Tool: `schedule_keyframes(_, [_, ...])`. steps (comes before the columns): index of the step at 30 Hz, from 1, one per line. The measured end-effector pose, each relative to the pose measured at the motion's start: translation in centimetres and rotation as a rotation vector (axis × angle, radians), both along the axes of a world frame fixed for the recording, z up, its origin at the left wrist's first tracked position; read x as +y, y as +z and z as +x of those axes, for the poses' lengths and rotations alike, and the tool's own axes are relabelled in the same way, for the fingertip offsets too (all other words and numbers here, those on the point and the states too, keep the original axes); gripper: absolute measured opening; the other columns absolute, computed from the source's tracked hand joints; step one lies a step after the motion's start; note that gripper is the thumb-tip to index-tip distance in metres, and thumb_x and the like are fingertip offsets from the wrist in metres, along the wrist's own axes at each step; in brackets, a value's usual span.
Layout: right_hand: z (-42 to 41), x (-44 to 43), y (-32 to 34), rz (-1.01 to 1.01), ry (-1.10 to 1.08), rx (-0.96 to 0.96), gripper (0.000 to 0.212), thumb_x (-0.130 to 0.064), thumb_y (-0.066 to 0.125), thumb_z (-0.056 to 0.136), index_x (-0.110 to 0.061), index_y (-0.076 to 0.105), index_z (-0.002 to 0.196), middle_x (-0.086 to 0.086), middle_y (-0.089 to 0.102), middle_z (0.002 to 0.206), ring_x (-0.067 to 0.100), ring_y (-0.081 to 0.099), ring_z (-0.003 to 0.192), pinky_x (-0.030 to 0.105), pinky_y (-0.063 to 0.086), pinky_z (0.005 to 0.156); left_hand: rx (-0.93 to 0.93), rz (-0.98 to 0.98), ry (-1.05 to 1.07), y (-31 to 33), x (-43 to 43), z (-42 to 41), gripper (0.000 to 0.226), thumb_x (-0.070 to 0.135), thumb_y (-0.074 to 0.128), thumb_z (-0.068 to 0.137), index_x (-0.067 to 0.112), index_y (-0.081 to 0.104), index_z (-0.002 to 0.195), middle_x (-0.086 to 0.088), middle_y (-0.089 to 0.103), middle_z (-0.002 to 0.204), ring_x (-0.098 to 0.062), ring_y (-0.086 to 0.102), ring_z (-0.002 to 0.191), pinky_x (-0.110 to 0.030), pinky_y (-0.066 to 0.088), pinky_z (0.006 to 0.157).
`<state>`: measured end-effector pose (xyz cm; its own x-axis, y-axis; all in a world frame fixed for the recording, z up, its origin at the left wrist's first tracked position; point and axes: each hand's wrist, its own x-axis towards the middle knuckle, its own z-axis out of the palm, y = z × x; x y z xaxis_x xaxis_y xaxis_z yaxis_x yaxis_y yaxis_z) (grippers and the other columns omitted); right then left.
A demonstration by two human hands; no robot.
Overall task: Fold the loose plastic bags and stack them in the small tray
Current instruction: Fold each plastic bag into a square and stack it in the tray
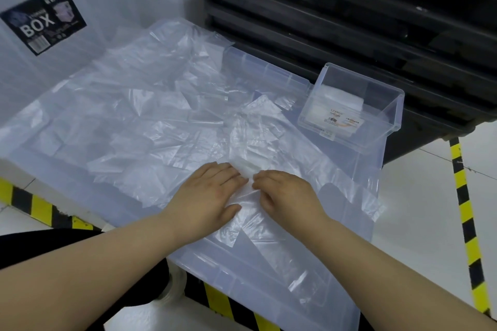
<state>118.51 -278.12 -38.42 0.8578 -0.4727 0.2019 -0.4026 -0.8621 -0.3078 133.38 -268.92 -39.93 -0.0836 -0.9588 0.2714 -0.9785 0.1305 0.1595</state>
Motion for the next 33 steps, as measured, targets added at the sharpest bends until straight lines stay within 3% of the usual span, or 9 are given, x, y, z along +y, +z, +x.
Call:
schedule_keyframes(2, [-0.3,0.0,0.2,0.089,-0.033,-0.040,0.030,-0.016,0.041,0.068,-0.014,0.071,0.067,-0.004,0.070,0.068,0.014,0.067,0.057,0.019,0.048,0.039,0.007,-0.034,-0.020,0.1,-0.2,0.0,0.046,0.036,0.042,0.073,0.011,0.067,0.102,-0.006,0.069,0.098,-0.017,0.045,0.104,-0.032,0.029,0.094])
schedule_keyframes(7, [-1.3,0.1,0.5,0.293,-0.053,-0.062,0.020,-0.008,0.056,0.067,-0.012,0.073,0.076,-0.003,0.071,0.069,0.009,0.062,0.060,0.026,0.051,0.053,0.053,0.048,-0.066,-0.4,-0.2,0.1,0.050,0.039,0.041,0.072,0.020,0.045,0.119,-0.005,0.065,0.115,-0.014,0.041,0.114,-0.031,0.027,0.098])
schedule_keyframes(11, [-1.2,0.4,1.1,0.479,-0.038,-0.073,0.026,-0.011,0.051,0.072,-0.008,0.073,0.085,0.002,0.071,0.078,0.010,0.057,0.082,0.018,0.043,0.073,-0.019,0.141,-0.065,-0.7,-0.1,0.6,0.049,0.041,0.039,0.073,0.022,0.062,0.112,-0.002,0.067,0.113,-0.017,0.059,0.108,-0.032,0.049,0.087])
schedule_keyframes(15, [-1.1,0.4,1.1,0.443,0.002,-0.071,0.035,-0.014,0.057,0.072,-0.007,0.068,0.104,0.003,0.069,0.100,0.009,0.050,0.100,0.013,0.042,0.079,0.018,0.089,-0.069,-0.3,-0.3,0.9,0.041,0.027,0.038,0.075,0.020,0.072,0.099,-0.001,0.070,0.104,-0.019,0.069,0.092,-0.034,0.054,0.073])
schedule_keyframes(21, [-0.7,0.3,1.2,0.531,-0.118,-0.071,0.025,-0.010,0.065,0.082,-0.012,0.065,0.107,-0.003,0.067,0.103,0.011,0.058,0.095,0.013,0.039,0.080,0.508,0.230,-0.054,1.5,0.2,0.7,0.037,0.040,0.032,0.087,0.030,0.061,0.108,-0.003,0.071,0.086,-0.020,0.062,0.075,-0.033,0.050,0.065])
schedule_keyframes(24, [-0.1,0.4,1.4,0.648,-0.237,-0.093,0.014,-0.013,0.062,0.085,-0.004,0.065,0.096,0.003,0.068,0.090,0.017,0.062,0.087,0.025,0.046,0.080,0.616,0.304,0.083,2.5,0.3,-0.1,0.045,0.053,0.027,0.087,0.025,0.063,0.090,-0.003,0.062,0.069,-0.019,0.053,0.063,-0.031,0.042,0.064])
schedule_keyframes(27, [0.5,0.3,1.4,0.692,-0.344,-0.108,0.018,-0.012,0.059,0.086,-0.013,0.058,0.068,-0.004,0.059,0.064,0.006,0.054,0.063,0.021,0.043,0.064,0.862,0.404,0.261,2.8,-0.4,-0.4,0.030,0.031,0.040,0.098,0.025,0.051,0.070,0.001,0.052,0.066,-0.012,0.049,0.063,-0.021,0.038,0.064])
schedule_keyframes(30, [1.4,-0.1,1.4,0.765,-0.442,-0.132,0.032,-0.013,0.058,0.087,-0.025,0.048,0.058,-0.010,0.052,0.058,0.005,0.048,0.057,0.018,0.037,0.059,1.148,0.404,0.444,2.9,-1.0,-0.3,0.004,0.018,0.054,0.092,0.022,0.052,0.091,0.002,0.054,0.066,-0.011,0.049,0.057,-0.016,0.042,0.058])
schedule_keyframes(33, [2.3,-0.6,1.4,0.767,-0.481,-0.099,0.032,-0.014,0.056,0.087,-0.024,0.048,0.058,-0.010,0.052,0.059,0.005,0.048,0.057,0.012,0.036,0.056,1.211,0.405,0.524,2.8,-1.0,0.0,0.034,0.014,0.060,0.088,0.020,0.045,0.117,0.005,0.058,0.065,-0.005,0.053,0.045,-0.005,0.038,0.044])
